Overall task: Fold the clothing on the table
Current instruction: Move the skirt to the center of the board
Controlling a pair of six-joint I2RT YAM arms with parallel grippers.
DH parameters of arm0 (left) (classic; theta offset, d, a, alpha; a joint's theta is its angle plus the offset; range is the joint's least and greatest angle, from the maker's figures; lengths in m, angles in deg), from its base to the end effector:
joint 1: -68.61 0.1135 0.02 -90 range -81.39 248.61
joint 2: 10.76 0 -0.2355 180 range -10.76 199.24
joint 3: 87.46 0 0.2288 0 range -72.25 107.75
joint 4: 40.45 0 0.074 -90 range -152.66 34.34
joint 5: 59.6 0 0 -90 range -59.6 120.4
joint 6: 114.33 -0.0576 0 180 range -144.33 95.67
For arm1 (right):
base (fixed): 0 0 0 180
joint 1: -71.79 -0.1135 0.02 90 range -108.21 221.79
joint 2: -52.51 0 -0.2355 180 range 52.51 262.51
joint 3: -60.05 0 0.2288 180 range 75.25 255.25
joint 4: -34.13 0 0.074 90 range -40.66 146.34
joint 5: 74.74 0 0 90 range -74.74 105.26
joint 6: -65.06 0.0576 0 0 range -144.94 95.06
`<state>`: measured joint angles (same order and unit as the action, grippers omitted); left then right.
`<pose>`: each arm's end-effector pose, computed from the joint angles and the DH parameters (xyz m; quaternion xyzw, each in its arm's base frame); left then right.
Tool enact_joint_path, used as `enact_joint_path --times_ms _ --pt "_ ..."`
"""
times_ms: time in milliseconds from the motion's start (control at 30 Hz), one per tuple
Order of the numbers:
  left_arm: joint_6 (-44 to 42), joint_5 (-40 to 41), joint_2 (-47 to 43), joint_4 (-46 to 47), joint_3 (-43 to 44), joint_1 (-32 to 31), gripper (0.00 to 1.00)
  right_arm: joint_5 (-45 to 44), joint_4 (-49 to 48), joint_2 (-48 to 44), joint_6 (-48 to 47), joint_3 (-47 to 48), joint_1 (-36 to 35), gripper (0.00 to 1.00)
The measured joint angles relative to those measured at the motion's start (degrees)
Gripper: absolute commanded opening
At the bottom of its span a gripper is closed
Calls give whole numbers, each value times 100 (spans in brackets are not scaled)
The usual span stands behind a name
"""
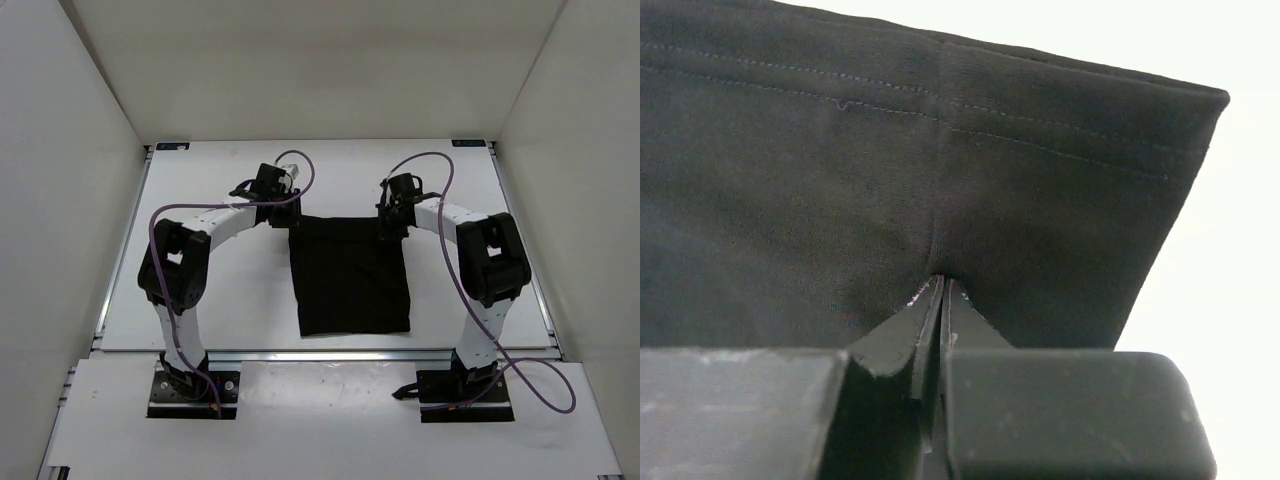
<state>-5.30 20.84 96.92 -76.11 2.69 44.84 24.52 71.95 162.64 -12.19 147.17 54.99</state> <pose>0.3513 -0.1652 0.1642 0.0654 0.9437 -0.1884 0.2641 0.3567 0.1174 0.1309 -0.0544 0.9633 0.1395 0.2228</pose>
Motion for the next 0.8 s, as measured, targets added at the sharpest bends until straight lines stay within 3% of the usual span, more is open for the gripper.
enact_joint_path --times_ms 133,200,267,333,500,800 --pt "20 9 271 94 149 -74 64 129 4 -295 142 -382 -7 0" --pt "35 11 369 70 146 -70 71 227 7 -505 179 -632 7 12" --pt "48 11 415 42 138 -22 77 400 0 -730 219 -866 83 40" --pt "52 26 413 48 118 50 81 632 -55 -911 225 -1001 208 49" --pt "66 52 415 125 118 186 82 1246 -328 -1147 184 -1086 857 56" --pt "236 0 516 380 118 179 78 1589 -444 -807 -59 -986 1534 56"
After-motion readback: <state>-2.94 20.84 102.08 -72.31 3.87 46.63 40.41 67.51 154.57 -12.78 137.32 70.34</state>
